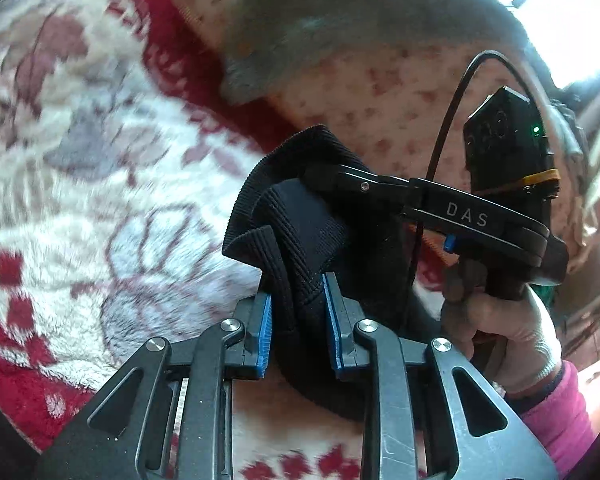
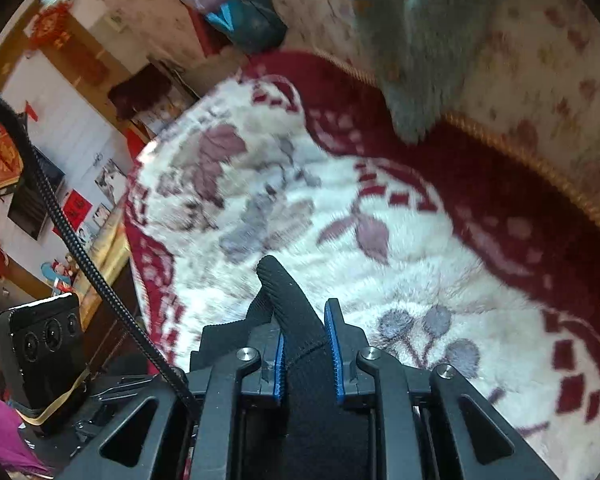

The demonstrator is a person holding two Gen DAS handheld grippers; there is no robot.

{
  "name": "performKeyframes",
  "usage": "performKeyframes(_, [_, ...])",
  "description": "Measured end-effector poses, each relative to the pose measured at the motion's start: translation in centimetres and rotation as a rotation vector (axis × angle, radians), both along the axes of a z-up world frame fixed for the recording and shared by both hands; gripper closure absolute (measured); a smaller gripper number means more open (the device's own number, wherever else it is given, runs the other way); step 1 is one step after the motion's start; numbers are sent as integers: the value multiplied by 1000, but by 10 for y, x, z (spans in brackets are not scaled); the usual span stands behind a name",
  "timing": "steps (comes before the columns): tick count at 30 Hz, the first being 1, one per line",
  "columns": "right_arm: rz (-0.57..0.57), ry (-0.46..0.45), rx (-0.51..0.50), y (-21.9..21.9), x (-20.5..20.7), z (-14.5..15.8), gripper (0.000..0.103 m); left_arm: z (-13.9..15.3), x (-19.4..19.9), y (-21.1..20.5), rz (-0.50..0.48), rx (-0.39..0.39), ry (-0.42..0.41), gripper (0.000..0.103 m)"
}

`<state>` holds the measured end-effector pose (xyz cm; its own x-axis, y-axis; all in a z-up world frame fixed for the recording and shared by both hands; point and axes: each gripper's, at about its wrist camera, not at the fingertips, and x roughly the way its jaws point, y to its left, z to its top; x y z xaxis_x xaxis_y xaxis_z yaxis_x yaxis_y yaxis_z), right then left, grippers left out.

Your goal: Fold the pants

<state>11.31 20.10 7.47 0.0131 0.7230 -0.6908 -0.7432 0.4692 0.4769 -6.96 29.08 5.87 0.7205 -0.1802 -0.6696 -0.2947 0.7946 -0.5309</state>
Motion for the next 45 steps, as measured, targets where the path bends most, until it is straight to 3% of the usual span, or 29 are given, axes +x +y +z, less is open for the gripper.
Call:
performKeyframes(8, [-114, -34, 179, -82, -18, 82, 86, 71, 1, -55, -158, 37, -161, 81])
performKeyframes(15, [-262, -54, 251, -185, -44, 112, 86, 97, 14, -130, -342, 52, -218, 81])
performKeyframes(21, [-424, -40, 279, -293, -75, 101, 86, 90, 23, -213, -503, 64, -182, 81])
performKeyframes(29, [-592, 39, 268, -386, -105, 45, 86, 37, 28, -295, -616, 133, -65, 81])
performKeyframes(35, [-704, 78, 225, -430, -118, 5, 86, 16, 32, -321, -656, 140, -32, 80])
performKeyframes(38, [-765, 92, 195, -445, -121, -6, 86, 12, 32, -328, -675, 115, -22, 72])
performKeyframes(43, [-844, 122, 198, -461, -133, -8, 78, 28, 16, -334, -785, 95, -38, 64])
performKeyframes(45, [-854, 120, 224, -464, -144, 0, 69, 35, 8, -324, -791, 119, -66, 64])
